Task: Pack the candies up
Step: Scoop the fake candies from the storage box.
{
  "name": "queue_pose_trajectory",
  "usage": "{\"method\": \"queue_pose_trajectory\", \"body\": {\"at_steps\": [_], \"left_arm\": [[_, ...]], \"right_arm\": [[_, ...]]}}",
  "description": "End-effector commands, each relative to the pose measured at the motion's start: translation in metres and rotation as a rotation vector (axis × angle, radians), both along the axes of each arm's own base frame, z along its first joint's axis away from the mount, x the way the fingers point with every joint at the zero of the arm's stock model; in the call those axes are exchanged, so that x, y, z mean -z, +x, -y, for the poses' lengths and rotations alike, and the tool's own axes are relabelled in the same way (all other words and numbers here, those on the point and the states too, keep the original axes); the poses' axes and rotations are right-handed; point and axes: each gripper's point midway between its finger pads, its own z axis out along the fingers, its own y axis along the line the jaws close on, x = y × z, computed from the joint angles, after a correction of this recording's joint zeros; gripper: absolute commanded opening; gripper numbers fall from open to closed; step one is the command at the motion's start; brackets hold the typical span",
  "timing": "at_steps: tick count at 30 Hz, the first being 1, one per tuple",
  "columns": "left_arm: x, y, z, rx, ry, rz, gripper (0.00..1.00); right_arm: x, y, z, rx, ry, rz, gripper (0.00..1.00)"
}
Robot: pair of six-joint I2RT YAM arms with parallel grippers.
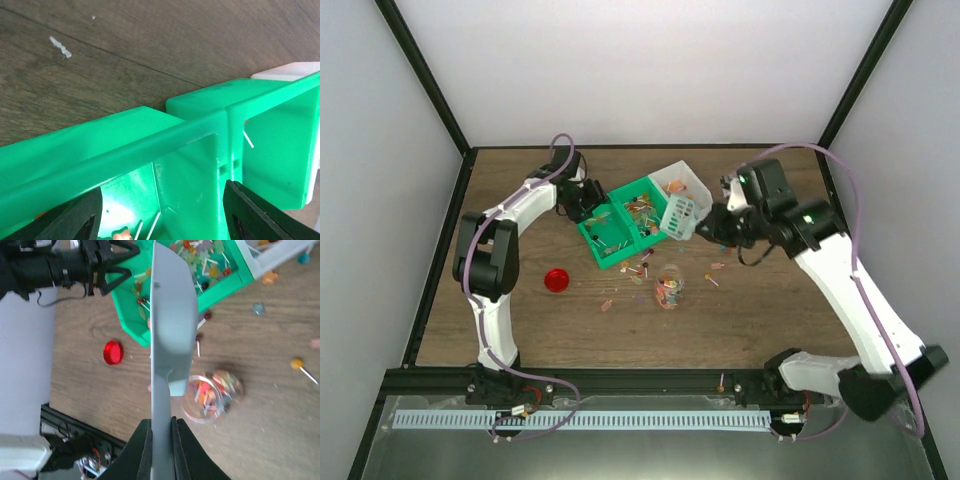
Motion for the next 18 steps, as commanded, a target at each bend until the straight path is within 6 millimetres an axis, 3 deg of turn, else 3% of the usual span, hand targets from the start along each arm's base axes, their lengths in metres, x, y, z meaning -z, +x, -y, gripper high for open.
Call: {"method": "queue_pose_trajectory", "body": {"at_steps": [1, 5, 10, 15, 18], "left_arm": [[-0.029, 0.010, -0.002, 0.038, 0.019, 0.072, 0.68], [-0.032, 0.008, -0.005, 0.035, 0.036, 0.063, 0.68], [-0.025, 0.003, -0.007, 0.054, 0.056, 0.049, 0.69], [-0.029, 0.003, -0.015, 0.043, 0.103, 0.056, 0.69], [-0.038, -0.001, -0.034, -0.005, 0.199, 0.068, 0.69]], "right_arm": [[-0.021, 0.044, -0.029, 0.002, 0.078, 0.059, 0.01], [-0.016, 0.064, -0.038, -0.026, 0.072, 0.061, 0.01], [0.017, 0.087, -0.037, 0.008, 0.066, 0.004, 0.01], [0.042, 0.113, -0.026, 0.172, 0.127, -0.101, 0.01], [0.052, 0.124, -0.023, 0.301, 0.172, -0.193, 0.01]]}}
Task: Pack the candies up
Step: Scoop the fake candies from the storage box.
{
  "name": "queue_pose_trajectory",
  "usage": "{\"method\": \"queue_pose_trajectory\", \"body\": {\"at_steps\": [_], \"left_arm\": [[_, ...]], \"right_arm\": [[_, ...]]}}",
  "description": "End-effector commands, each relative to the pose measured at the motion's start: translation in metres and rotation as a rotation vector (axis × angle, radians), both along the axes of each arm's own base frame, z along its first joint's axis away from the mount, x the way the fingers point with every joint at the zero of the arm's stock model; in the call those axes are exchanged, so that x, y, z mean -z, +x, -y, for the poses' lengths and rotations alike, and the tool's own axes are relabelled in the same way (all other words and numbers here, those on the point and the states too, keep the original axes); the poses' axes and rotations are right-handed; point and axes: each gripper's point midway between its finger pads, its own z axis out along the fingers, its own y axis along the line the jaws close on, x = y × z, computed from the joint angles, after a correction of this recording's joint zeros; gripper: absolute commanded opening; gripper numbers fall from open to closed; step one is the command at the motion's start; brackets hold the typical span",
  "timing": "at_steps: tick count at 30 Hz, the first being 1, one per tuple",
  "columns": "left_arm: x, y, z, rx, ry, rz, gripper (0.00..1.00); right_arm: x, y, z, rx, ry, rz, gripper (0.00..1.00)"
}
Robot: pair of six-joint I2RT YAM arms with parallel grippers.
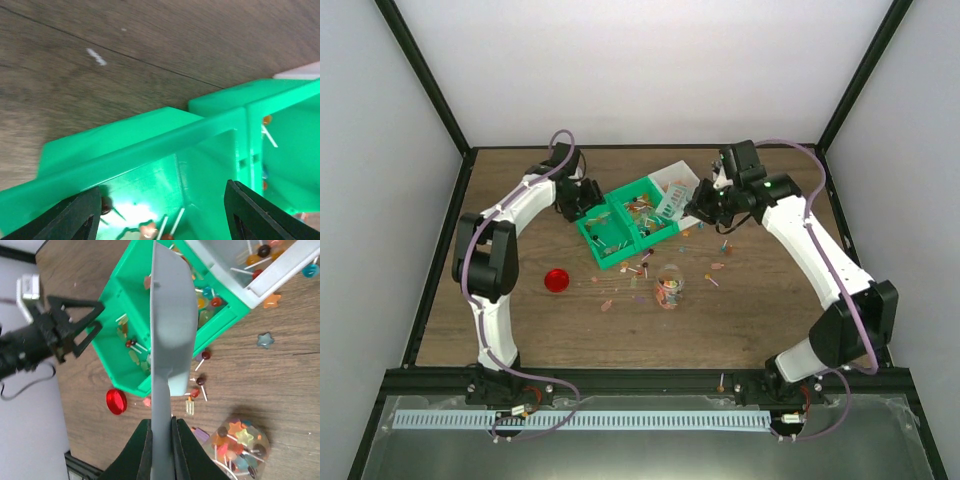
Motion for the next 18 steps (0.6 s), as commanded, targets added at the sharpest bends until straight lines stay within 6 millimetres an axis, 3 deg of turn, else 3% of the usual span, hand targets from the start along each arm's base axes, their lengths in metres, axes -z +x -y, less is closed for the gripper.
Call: {"method": "queue_pose_trajectory", "body": {"at_steps": [1, 5, 8, 11, 18], "left_arm": [[-0.036, 0.000, -0.030, -0.060, 0.146, 0.082, 0.69], [-0.059, -0.003, -0.051, -0.128, 0.243, 0.133, 0.70], [-0.050, -0.017, -0.065, -0.177, 0.318, 0.078, 0.65], [-0.040, -0.029, -0.067, -0.214, 0.344, 0.025, 0.64], [-0.020, -0.057, -0.051, -0.224, 0.353, -0.039, 0.65]], "right_arm": [[0.007, 0.024, -0.003, 0.182, 0.109, -0.107, 0.01], [0.020, 0.035, -0.018, 0.263, 0.187, -0.227, 0.01], [0.025, 0.041, -0.025, 0.315, 0.161, -0.293, 0.01], [0.031, 0.040, -0.025, 0.371, 0.127, -0.350, 0.01], [0.054, 0.032, -0.029, 0.417, 0.179, -0.434, 0.01]]}}
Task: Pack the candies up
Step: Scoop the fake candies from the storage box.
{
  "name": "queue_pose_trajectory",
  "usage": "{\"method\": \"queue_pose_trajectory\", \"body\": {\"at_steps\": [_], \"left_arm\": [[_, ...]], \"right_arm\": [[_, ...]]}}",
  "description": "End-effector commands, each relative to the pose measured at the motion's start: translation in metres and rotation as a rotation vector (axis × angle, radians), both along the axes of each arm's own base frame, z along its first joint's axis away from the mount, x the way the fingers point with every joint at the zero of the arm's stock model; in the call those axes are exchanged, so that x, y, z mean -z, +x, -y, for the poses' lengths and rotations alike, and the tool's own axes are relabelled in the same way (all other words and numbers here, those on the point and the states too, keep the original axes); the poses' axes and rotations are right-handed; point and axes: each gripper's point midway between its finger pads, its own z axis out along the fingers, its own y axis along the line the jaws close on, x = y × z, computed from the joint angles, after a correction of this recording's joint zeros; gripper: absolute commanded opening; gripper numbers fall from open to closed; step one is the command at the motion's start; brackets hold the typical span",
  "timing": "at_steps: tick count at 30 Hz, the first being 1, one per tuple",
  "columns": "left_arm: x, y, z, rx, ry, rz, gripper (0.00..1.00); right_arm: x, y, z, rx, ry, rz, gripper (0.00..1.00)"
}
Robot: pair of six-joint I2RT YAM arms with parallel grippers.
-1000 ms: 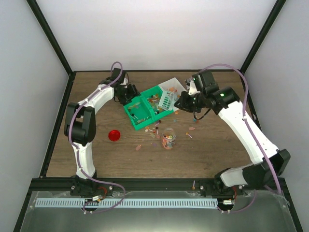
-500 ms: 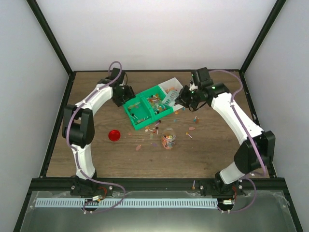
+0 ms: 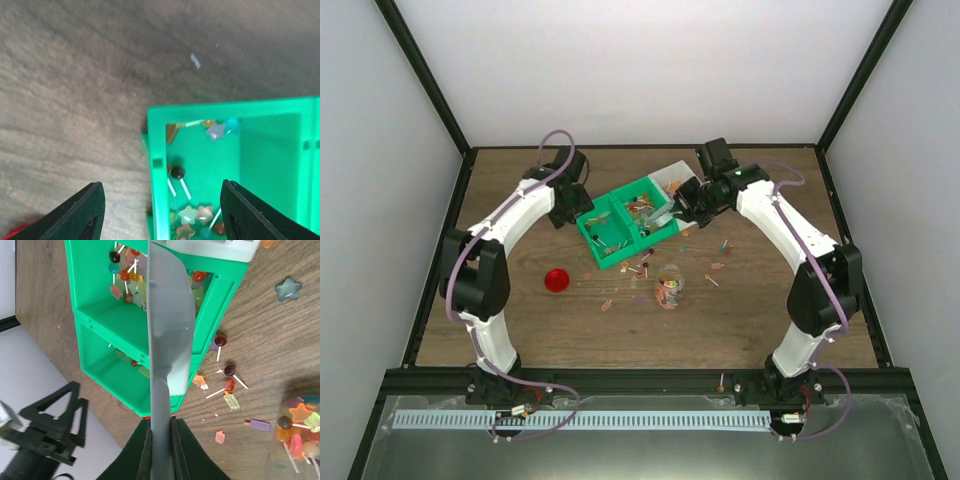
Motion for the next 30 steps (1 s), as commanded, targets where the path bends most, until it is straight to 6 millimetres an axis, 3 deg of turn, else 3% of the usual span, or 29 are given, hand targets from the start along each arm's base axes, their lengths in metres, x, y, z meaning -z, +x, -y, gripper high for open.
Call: {"method": "queue_pose_trajectory", "body": {"at_steps": [1, 13, 23, 30], "left_arm": [[0.017, -0.023, 0.004, -0.044, 0.012, -0.065, 0.65], [0.062, -0.051, 0.010, -0.030, 0.031, -0.190, 0.61], [0.080, -0.046, 0.010, -0.027, 0.052, -0.207, 0.39], [0.089, -0.042, 0.014, -0.028, 0.039, -0.215, 0.28]], "right_arm": [[0.003, -0.004, -0.004, 0.047, 0.039, -0.047, 0.01], [0.022, 0.004, -0.003, 0.056, -0.014, -0.093, 0.01], [0.026, 0.006, -0.004, 0.052, -0.079, -0.138, 0.01], [0.032, -0.008, -0.010, 0.041, -0.130, -0.175, 0.01]]}}
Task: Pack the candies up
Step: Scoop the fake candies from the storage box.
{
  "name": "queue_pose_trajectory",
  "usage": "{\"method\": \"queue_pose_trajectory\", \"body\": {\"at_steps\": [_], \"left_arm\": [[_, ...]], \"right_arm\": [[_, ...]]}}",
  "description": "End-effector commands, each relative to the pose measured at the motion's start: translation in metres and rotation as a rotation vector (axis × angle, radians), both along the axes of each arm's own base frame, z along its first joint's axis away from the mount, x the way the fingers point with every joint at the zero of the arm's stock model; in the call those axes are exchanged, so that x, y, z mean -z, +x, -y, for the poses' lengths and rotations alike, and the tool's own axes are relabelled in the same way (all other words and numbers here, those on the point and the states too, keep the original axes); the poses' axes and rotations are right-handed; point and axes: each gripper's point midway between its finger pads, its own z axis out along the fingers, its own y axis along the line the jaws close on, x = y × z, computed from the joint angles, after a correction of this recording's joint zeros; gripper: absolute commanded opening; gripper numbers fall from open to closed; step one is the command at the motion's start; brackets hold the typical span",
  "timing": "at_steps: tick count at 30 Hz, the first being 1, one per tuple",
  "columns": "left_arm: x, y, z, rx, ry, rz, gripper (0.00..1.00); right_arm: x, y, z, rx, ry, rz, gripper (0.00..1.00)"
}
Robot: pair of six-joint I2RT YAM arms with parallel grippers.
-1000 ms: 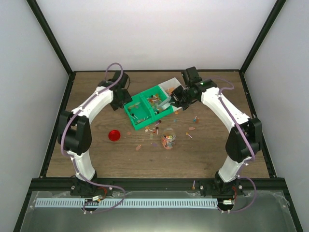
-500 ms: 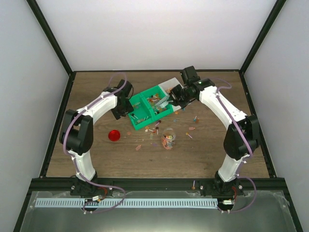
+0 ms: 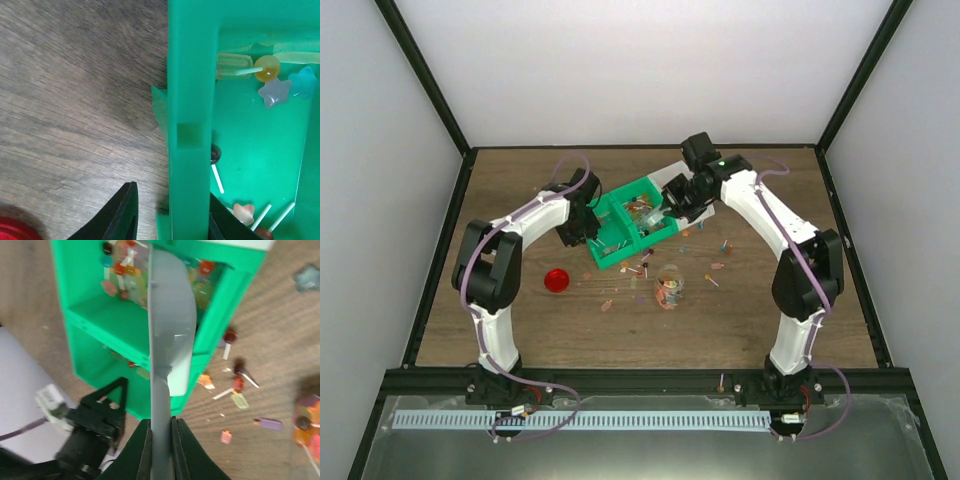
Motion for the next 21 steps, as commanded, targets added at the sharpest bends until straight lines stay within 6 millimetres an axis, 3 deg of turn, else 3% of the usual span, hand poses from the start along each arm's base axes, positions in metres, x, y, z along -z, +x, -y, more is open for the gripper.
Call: {"method": "queue_pose_trajectory", "body": {"at_steps": [1, 8, 21], "left_arm": [[0.016, -0.004, -0.005, -0.013, 0.021, -0.048, 0.27], [0.019, 0.000, 0.004, -0.018, -0.026, -0.041, 0.25], [0.024, 0.002, 0.009, -0.027, -0.061, -0.038, 0.25]], "right_arm": [[0.025, -0.028, 0.013, 0.042, -0.131, -0.136, 0.01], [0.028, -0.037, 0.017, 0.069, -0.135, -0.150, 0.01], [0.052, -0.017, 0.001, 0.075, -0.164, -0.268, 0.01]]}}
